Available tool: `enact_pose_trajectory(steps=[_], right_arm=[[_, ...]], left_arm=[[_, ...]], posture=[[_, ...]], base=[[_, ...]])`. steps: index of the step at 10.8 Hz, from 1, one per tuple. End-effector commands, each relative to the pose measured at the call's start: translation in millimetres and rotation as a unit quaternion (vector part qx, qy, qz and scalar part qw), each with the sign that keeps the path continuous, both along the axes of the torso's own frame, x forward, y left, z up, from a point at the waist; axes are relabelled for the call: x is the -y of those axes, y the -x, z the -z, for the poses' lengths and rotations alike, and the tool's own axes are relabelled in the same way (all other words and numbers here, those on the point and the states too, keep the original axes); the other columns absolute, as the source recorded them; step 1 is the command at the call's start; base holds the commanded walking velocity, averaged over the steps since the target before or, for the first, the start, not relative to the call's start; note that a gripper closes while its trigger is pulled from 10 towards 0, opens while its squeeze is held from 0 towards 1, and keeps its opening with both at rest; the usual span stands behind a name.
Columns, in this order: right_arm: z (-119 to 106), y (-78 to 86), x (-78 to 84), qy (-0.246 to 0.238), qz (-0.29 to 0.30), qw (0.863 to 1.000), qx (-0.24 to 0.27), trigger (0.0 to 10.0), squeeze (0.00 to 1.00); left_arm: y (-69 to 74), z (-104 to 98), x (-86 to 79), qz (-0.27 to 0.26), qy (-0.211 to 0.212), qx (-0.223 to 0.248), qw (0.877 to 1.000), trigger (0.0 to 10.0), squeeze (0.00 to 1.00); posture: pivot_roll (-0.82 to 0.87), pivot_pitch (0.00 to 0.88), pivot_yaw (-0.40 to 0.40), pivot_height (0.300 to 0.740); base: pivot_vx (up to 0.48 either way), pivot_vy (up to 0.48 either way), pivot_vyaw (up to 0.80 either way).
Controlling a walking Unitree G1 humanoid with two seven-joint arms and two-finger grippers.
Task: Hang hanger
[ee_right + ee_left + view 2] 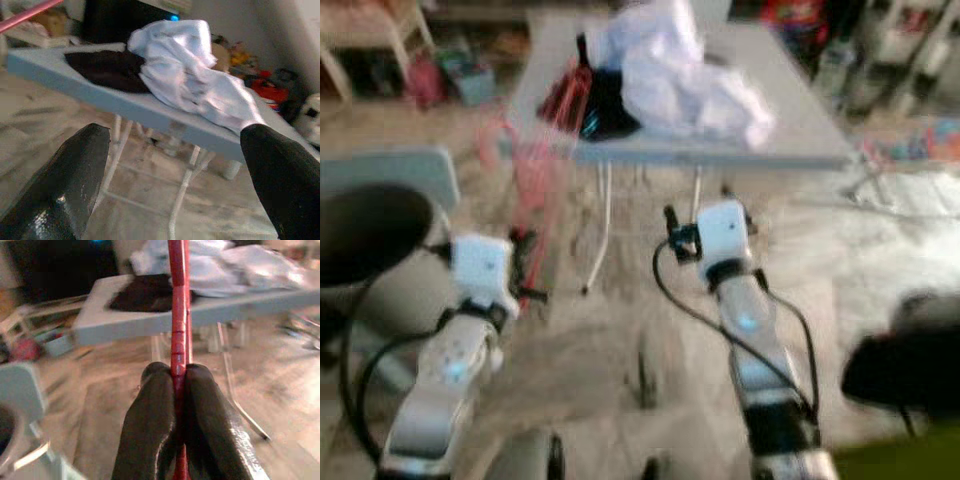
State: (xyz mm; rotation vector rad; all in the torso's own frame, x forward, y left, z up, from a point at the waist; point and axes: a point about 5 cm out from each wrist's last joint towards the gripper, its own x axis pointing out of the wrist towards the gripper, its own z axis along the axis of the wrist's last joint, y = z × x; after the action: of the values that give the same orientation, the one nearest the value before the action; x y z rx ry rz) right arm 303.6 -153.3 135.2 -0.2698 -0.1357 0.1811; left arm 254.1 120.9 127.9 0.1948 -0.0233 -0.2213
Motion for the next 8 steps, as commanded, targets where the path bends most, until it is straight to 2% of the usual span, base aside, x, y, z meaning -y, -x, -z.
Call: enact_pose_trajectory(steps=[1,2,3,4,6,7,8], right_arm=[[2.1,-1.3,7.6,0.013,0.009,1.000,-0.011,10.0,0.00],[4.7,-3.8,20.8,0.021,0.026,0.999,-0.022,10.0,0.00],[8.4,-5.1,28.0,0.045,0.003,0.998,-0.041,10.0,0.00],[17.2,-7.1,37.0,0.024,-0.029,0.994,-0.107,10.0,0.00],[18.6,-7.4,41.3,0.062,-0.112,0.980,-0.150,10.0,0.00],[16.8,-6.8,40.5,0.077,-0.148,0.973,-0.158,10.0,0.00],[14.8,-3.6,40.0,0.123,-0.209,0.957,-0.159,10.0,0.00]], left_arm=[[0.0,9.1,-11.2,0.029,-0.063,-0.016,0.997,10.0,0.00],[6.1,27.5,-31.9,0.084,-0.114,-0.078,0.987,10.0,0.00],[10.5,39.7,-47.7,0.128,-0.151,-0.140,0.970,10.0,0.00],[15.0,45.2,-57.3,0.182,-0.186,-0.182,0.948,10.0,0.00],[12.2,41.2,-58.4,0.237,-0.236,-0.161,0.928,10.0,0.00],[8.6,37.8,-58.6,0.240,-0.233,-0.152,0.930,10.0,0.00],[6.9,36.1,-58.4,0.256,-0.243,-0.148,0.924,10.0,0.00]], posture=[[0.03,0.090,-0.072,0.740],[0.03,0.091,-0.072,0.740],[0.04,0.091,-0.065,0.740],[0.04,0.091,-0.065,0.740],[0.03,0.083,-0.066,0.740],[0.03,0.083,-0.066,0.740],[0.03,0.078,-0.070,0.740]], base=[[0.000,0.000,0.00],[0.000,0.000,0.00],[0.000,0.000,0.00],[0.000,0.000,0.00],[0.000,0.000,0.00],[0.000,0.000,0.00],[0.000,0.000,0.00]])
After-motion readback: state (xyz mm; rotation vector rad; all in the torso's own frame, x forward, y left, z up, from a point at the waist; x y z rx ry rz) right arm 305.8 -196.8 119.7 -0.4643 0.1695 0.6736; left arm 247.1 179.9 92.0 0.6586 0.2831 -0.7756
